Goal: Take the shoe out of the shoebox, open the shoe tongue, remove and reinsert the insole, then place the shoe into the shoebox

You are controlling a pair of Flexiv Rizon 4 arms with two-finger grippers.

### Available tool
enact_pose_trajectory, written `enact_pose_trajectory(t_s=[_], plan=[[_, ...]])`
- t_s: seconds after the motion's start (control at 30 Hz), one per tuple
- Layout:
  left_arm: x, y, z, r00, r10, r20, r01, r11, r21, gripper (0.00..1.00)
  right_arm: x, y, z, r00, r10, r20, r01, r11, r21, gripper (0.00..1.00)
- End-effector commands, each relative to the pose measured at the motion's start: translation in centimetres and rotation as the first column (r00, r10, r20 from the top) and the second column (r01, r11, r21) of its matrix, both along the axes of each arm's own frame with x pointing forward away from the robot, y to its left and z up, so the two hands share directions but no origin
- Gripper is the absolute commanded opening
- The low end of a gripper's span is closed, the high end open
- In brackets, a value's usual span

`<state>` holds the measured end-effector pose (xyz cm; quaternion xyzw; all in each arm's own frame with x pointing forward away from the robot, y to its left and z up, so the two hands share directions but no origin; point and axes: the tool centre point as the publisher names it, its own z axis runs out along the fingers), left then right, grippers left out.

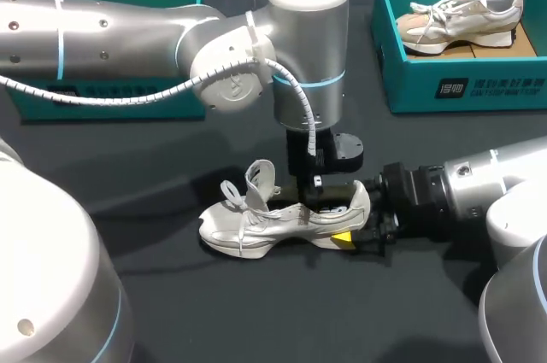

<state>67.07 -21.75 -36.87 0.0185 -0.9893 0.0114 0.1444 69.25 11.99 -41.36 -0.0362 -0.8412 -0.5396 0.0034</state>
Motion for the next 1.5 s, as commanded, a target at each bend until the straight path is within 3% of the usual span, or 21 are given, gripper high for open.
enact_pose_trajectory(t_s=[0.03, 0.4, 0.43, 0.5, 0.67, 1.03, 1.23, 1.3, 1.4, 1.5], plan=[[-0.2, 1.1, -0.5, 1.000, -0.014, 0.001, 0.014, 1.000, -0.001, 0.00, -0.1, 0.0, 0.0, 1.000, 0.000, 0.001, 0.000, 1.000, -0.004, 0.00], [-1.5, 1.6, -1.4, 0.994, -0.078, 0.073, 0.078, 0.997, -0.003, 0.00, -0.1, 0.0, 0.0, 1.000, 0.000, 0.001, 0.000, 1.000, -0.004, 0.00], [-1.7, 1.6, -1.4, 0.992, -0.085, 0.092, 0.085, 0.996, -0.002, 0.12, -0.1, 0.0, 0.0, 1.000, 0.000, 0.001, 0.000, 1.000, -0.004, 0.00], [-1.8, 1.5, -1.6, 0.990, -0.092, 0.106, 0.092, 0.996, 0.002, 0.24, -0.1, 0.0, 0.0, 1.000, 0.000, 0.001, 0.000, 1.000, -0.004, 0.00], [-1.7, 0.8, -2.6, 0.981, -0.087, 0.172, 0.082, 0.996, 0.032, 0.36, -0.1, 0.0, 0.0, 1.000, 0.000, 0.001, 0.000, 1.000, -0.004, 0.00], [-0.2, 0.0, -4.7, 0.960, -0.064, 0.271, 0.048, 0.997, 0.066, 0.40, -0.1, 0.0, 0.0, 1.000, 0.000, 0.001, 0.000, 1.000, -0.004, 0.00], [1.3, 0.2, -4.9, 0.941, -0.020, 0.339, -0.005, 0.997, 0.074, 0.36, -0.1, 0.0, 0.0, 1.000, 0.000, 0.001, 0.000, 1.000, -0.004, 0.00], [1.8, 0.3, -5.0, 0.934, -0.007, 0.357, -0.023, 0.997, 0.080, 0.27, -0.1, 0.0, 0.0, 1.000, 0.000, 0.001, 0.000, 1.000, -0.004, 0.00], [2.3, 0.6, -4.8, 0.934, 0.010, 0.356, -0.039, 0.996, 0.075, 0.00, -0.1, 0.0, 0.0, 1.000, 0.000, 0.001, 0.000, 1.000, -0.004, 0.00], [2.7, 1.0, -4.6, 0.937, 0.025, 0.349, -0.052, 0.996, 0.068, 0.00, -0.1, 0.0, 0.0, 1.000, 0.000, 0.001, 0.000, 1.000, -0.004, 0.00]])
